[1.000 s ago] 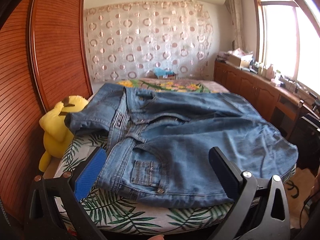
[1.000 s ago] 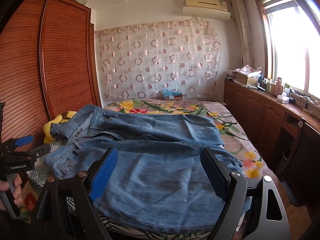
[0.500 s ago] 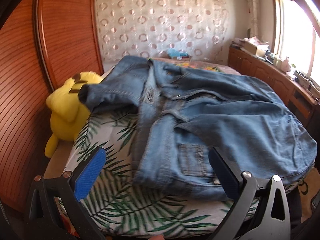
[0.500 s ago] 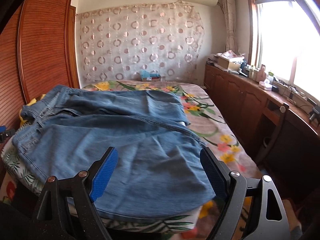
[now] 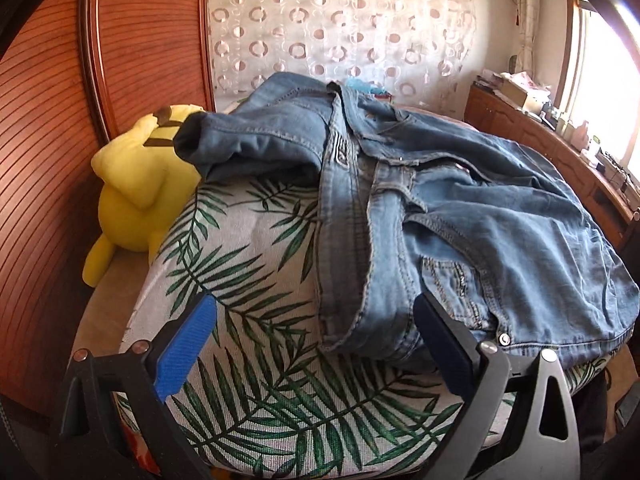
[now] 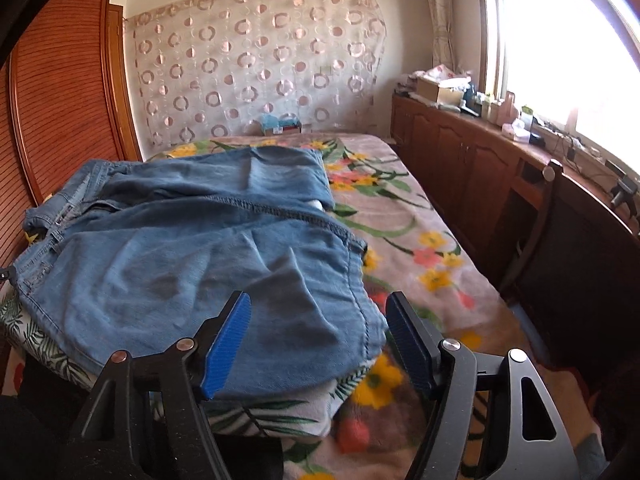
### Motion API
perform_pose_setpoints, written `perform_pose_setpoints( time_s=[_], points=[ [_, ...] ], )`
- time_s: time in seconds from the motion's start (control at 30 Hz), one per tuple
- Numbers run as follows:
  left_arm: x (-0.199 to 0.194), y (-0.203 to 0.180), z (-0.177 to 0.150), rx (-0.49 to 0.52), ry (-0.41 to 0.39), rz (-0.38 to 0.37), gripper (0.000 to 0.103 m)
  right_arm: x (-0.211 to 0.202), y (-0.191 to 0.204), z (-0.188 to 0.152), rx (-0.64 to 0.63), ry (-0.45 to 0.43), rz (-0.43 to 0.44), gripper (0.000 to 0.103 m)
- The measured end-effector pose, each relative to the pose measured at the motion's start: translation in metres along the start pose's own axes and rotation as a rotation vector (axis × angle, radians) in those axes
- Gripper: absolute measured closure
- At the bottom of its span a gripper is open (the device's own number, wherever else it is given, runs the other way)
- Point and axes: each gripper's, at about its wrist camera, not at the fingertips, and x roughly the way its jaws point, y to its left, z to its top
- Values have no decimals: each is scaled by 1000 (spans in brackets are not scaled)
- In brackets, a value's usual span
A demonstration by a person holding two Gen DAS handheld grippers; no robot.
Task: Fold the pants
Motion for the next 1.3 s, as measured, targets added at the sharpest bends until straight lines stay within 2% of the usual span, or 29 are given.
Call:
perform_pose_setpoints(
  time_s=[0.2, 0.37, 0.57, 0.63, 0.73, 0.87, 1.03, 1.2, 1.23, 1.27, 1.3],
  points=[
    [9, 3, -3, -13, 27, -16, 7, 6, -3, 0, 77, 103, 23, 36],
    [12, 1, -4, -3, 43, -48, 12, 1, 0, 2, 92, 140, 33, 38],
    [15, -2, -9, 2, 65, -91, 17, -9, -2, 8, 124, 157, 38, 66],
    [16, -3, -10, 1, 72, -106, 22, -12, -6, 10, 125, 148, 41, 79],
    [16, -4, -9, 4, 74, -124, 27, -14, -4, 11, 109, 131, 48, 92],
    [17, -6, -10, 5, 75, -136, 32, -11, -3, 13, 84, 111, 61, 95],
    [16, -11, -9, 20, 66, -155, 52, -3, -3, 16, 64, 79, 73, 97],
    [6, -12, -8, 42, 24, -165, 69, 4, -5, 15, 58, 74, 87, 98],
    [3, -13, -7, 47, 13, -165, 76, 5, -6, 15, 58, 72, 87, 98],
    [-1, -13, -5, 56, -5, -145, 88, 6, -8, 16, 57, 68, 89, 98],
    [-4, -12, -3, 61, -16, -132, 90, 6, -9, 16, 56, 64, 90, 98]
  ],
)
